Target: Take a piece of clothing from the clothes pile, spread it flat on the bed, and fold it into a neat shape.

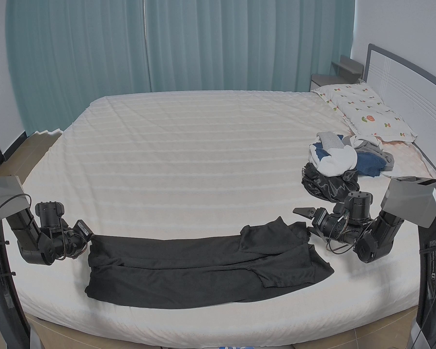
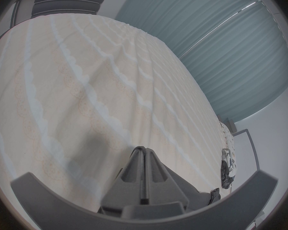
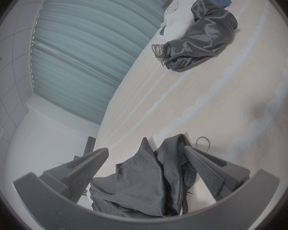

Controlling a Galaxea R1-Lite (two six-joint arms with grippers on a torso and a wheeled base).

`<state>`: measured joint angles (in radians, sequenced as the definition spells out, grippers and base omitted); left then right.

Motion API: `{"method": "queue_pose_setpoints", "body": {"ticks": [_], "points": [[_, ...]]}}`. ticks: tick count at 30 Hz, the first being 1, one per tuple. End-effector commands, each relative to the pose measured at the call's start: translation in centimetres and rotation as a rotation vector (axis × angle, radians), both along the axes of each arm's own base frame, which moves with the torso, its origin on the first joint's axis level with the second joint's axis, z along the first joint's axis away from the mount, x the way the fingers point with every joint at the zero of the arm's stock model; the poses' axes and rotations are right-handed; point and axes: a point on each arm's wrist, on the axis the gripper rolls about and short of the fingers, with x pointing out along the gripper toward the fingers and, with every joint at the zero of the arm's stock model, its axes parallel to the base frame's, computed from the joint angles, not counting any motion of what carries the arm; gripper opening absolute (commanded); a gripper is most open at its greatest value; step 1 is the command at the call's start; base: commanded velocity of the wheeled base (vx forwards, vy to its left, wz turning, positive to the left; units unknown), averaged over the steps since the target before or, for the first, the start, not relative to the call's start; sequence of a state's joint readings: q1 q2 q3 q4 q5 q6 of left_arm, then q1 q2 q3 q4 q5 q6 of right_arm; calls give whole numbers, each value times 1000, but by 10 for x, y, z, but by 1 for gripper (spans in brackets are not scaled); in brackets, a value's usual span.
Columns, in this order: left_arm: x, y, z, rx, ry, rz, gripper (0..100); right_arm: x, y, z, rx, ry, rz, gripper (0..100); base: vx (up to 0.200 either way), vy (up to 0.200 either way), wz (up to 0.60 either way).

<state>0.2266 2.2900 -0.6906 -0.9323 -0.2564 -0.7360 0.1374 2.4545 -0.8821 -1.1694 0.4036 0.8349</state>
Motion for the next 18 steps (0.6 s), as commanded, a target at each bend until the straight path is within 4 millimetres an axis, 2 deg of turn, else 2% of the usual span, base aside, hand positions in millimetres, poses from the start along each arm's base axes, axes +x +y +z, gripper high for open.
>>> {"method": "queue_pose_setpoints", "body": {"ticks": [1, 14, 15, 18], "points": [[0, 0, -1, -1, 2, 1, 0, 0, 1, -2, -7, -1, 5, 100, 0, 0, 0], [0, 0, -1, -1, 2, 1, 0, -1, 7, -15, -66, -3, 47, 100, 0, 0, 0], [0, 1, -1, -1, 3, 2, 0, -1, 7, -18, -75, -3, 51, 0, 0, 0, 0], [0, 0, -1, 0, 3, 0, 0, 0, 6, -18, -81, -6, 49, 0, 0, 0, 0]]}}
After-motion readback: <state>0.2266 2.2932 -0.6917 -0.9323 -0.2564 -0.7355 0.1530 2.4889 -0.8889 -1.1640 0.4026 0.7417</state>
